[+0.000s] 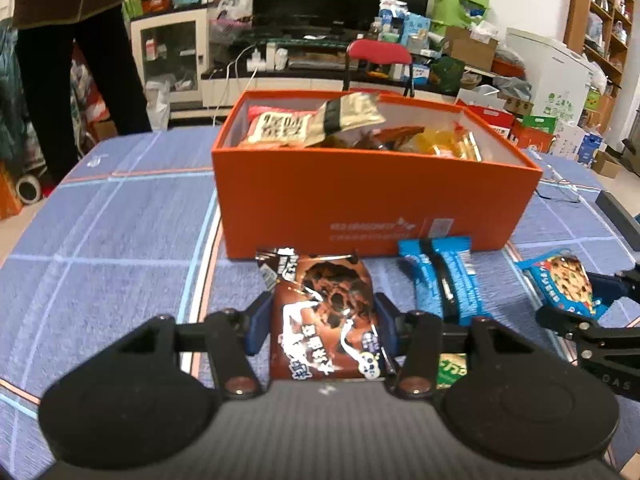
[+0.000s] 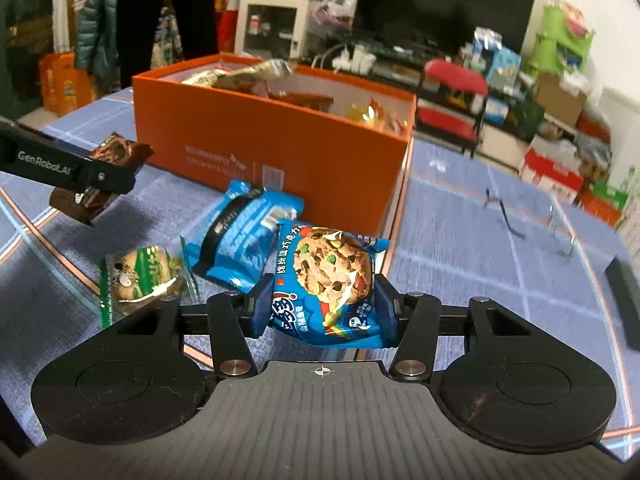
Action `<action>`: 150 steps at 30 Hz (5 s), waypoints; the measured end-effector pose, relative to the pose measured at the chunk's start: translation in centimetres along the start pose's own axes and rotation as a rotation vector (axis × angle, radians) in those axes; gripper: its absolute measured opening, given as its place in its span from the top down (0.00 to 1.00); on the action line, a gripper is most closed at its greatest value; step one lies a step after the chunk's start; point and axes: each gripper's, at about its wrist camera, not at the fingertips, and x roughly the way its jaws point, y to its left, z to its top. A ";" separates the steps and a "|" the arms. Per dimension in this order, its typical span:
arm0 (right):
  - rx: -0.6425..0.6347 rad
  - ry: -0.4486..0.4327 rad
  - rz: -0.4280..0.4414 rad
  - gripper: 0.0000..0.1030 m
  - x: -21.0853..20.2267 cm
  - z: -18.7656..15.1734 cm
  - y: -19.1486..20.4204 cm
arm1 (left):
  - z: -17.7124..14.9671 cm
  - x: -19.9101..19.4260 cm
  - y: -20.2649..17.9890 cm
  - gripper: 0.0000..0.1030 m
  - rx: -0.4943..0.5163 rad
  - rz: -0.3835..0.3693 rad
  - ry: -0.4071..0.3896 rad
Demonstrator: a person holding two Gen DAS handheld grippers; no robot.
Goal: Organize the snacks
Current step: 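Lift both packets toward the orange box, then carry both packets over the orange box and open both tools, then grasp the blue striped bar with the right tool while the left tool moves toward the green cake packet, then position the left tool fingers around the green-wrapped round cake packet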
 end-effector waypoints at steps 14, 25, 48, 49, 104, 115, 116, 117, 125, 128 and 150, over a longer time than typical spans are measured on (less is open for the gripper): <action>0.026 -0.024 0.025 0.64 -1.0 1.1 0.3 | 0.5 -0.1 -0.1 0.50 0.024 0.095 0.049; 0.099 -0.076 0.049 0.64 -2.9 3.5 -0.4 | 2.1 -2.6 0.2 0.50 0.003 0.090 -0.010; 0.172 -0.115 0.058 0.64 -3.8 5.6 -1.9 | 3.8 -2.9 0.7 0.50 0.028 0.148 -0.013; 0.173 -0.120 0.057 0.64 -3.8 5.9 -1.9 | 3.9 -2.8 0.6 0.50 0.029 0.147 -0.013; 0.291 -0.193 0.029 0.41 -1.9 9.4 -4.9 | 9.7 -3.7 -0.6 0.01 0.034 0.032 -0.174; 0.228 -0.070 0.002 0.36 1.2 4.5 3.2 | -1.6 -5.0 1.6 0.01 0.125 0.021 -0.056; 0.227 -0.060 -0.005 0.34 1.9 4.6 3.4 | -1.7 -4.9 1.7 0.01 0.138 0.000 -0.044; 0.237 -0.040 0.001 0.33 3.0 5.0 3.5 | -1.8 -4.8 1.8 0.01 0.154 -0.025 -0.032; 0.255 0.118 -0.016 0.45 9.4 4.7 5.2 | -2.2 -4.8 4.9 0.01 0.067 -0.018 0.002; 0.297 0.131 -0.035 0.67 9.5 3.9 4.2 | -1.9 -4.6 4.3 0.01 0.080 -0.006 0.005; 0.378 0.040 0.002 0.26 -2.8 -1.8 -5.1 | -3.6 3.6 -5.8 0.32 0.323 -0.298 0.130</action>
